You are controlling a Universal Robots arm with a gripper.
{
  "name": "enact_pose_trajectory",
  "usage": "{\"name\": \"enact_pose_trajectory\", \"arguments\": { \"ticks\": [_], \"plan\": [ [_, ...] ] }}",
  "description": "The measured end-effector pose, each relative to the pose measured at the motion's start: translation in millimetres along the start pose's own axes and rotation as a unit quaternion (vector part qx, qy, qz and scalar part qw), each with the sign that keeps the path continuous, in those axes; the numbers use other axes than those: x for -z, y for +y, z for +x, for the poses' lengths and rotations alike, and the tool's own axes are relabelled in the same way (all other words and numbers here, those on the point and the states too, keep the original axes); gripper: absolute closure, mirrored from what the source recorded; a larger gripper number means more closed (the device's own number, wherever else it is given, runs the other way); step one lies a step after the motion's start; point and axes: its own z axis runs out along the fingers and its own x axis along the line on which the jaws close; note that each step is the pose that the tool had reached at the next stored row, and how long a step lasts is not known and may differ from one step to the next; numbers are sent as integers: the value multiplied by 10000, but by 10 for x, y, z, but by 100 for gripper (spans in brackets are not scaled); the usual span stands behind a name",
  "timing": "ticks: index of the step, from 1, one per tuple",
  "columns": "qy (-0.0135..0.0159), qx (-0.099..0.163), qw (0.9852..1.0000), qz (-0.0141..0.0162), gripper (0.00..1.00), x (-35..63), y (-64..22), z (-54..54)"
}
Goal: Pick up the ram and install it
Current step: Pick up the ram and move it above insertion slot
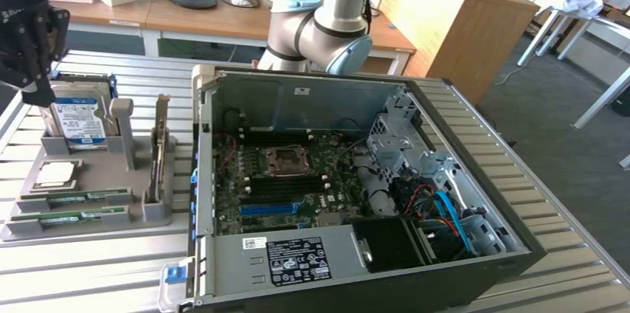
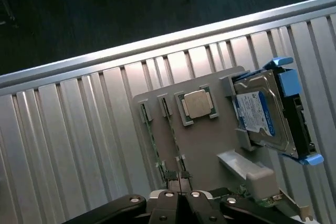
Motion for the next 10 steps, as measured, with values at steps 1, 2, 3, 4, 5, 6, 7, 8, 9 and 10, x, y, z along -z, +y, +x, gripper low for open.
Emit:
{"name": "enact_pose_trajectory", "arguments": {
  "ticks": [1,2,3,4,5,6,7,8,9,10],
  "plan": [
    [4,88,10000,-2,90,0,0,0],
    [9,177,9998,-4,90,-1,1,0],
    [13,268,9996,-7,90,-1,0,0],
    [17,356,9994,-9,90,-2,0,0],
    [22,452,9990,-11,90,-2,0,0],
    [26,541,9985,-13,90,-3,1,0],
    [31,630,9980,-15,90,-4,0,0],
    [35,715,9974,-17,90,-4,0,0],
    [39,793,9968,-19,90,-4,0,0],
    [41,836,9965,-20,90,-4,1,0]
  ]
}}
